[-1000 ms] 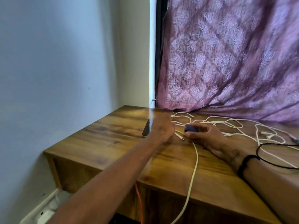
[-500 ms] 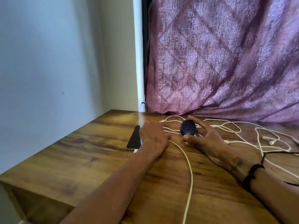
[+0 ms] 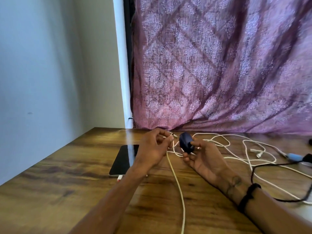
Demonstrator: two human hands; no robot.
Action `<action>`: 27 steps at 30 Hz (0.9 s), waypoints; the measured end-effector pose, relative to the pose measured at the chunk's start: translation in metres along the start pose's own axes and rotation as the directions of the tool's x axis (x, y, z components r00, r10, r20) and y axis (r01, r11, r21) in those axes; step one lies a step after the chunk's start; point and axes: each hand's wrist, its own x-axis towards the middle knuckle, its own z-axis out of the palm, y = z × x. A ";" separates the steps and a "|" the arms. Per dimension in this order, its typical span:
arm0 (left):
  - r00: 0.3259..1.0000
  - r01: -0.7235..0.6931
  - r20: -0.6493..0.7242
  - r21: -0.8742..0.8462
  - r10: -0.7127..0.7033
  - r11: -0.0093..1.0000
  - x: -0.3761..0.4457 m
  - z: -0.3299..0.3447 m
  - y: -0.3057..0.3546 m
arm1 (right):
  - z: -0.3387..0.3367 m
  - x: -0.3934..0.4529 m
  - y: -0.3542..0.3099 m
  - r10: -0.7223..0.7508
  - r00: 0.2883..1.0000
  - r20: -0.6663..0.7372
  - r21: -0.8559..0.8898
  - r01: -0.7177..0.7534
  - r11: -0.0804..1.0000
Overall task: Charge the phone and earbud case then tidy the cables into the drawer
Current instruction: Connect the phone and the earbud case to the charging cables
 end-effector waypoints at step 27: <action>0.965 -0.257 -0.042 0.069 0.260 0.964 -0.006 -0.002 0.007 | 0.004 -0.014 0.010 -0.678 0.717 0.160 -0.800 0.497 0.337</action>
